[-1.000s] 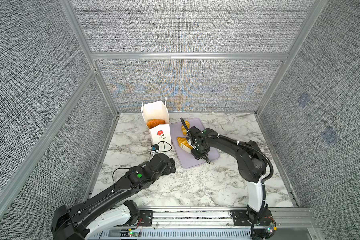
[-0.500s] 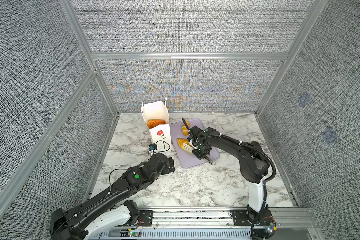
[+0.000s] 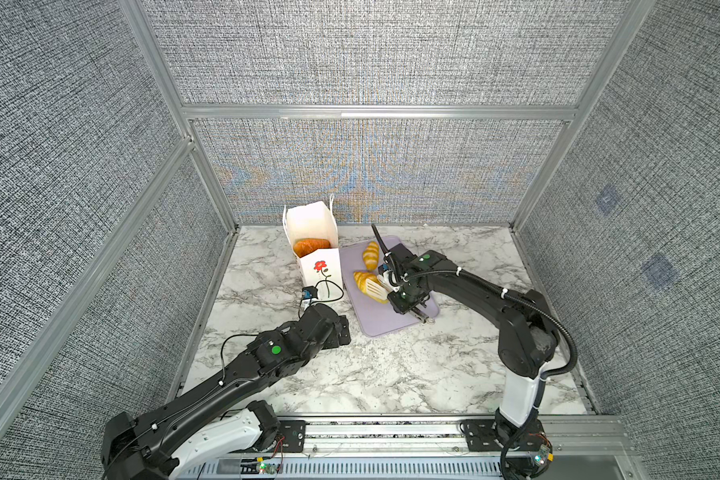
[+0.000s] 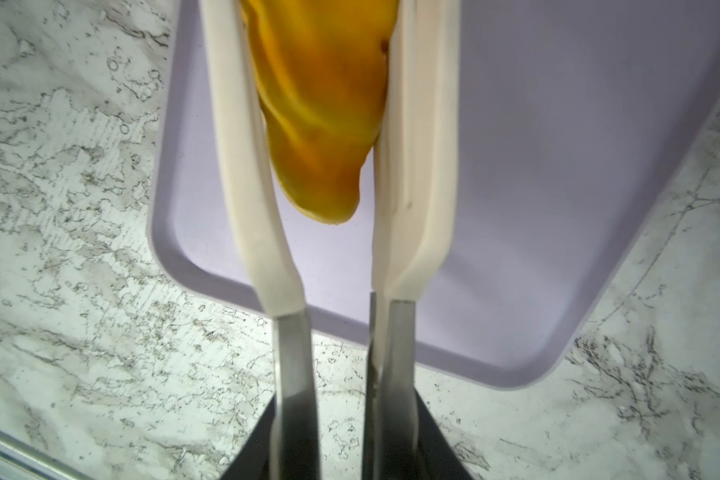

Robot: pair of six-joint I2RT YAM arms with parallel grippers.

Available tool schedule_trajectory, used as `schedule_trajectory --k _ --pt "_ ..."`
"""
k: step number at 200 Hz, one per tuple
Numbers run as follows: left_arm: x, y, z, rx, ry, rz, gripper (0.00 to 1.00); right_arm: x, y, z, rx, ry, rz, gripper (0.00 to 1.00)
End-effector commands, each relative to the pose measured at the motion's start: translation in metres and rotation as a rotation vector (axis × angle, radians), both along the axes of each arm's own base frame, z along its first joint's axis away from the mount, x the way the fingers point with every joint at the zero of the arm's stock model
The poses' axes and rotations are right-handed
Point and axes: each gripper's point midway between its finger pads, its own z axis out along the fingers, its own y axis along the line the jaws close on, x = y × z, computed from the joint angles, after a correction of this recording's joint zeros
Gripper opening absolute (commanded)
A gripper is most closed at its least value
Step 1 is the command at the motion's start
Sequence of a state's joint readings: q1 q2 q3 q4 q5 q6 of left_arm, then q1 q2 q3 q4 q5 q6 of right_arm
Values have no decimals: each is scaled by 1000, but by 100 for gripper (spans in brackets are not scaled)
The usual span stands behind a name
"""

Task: Place the fake bread into the paper bag
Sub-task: 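Lift the striped croissant off the tray in the tongs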

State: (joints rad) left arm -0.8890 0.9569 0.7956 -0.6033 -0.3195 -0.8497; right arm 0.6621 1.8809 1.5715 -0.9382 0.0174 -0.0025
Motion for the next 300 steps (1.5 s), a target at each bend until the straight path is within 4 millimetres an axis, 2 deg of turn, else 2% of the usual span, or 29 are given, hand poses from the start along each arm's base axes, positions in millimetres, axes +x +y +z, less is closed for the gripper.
schedule_trajectory --k 1,69,146,217,300 --pt "7 -12 12 -28 -46 -36 99 -4 2 10 39 0 -15 35" --pt "11 -19 25 -59 -89 -57 99 -11 2 42 107 -48 -30 35" --pt "16 -18 44 -48 -148 -68 99 -13 16 84 203 -102 -25 35" --pt "20 -1 71 -25 -209 -12 99 -5 27 132 288 -178 -13 35" --pt "19 14 91 12 -243 21 99 4 31 188 362 -307 14 35"
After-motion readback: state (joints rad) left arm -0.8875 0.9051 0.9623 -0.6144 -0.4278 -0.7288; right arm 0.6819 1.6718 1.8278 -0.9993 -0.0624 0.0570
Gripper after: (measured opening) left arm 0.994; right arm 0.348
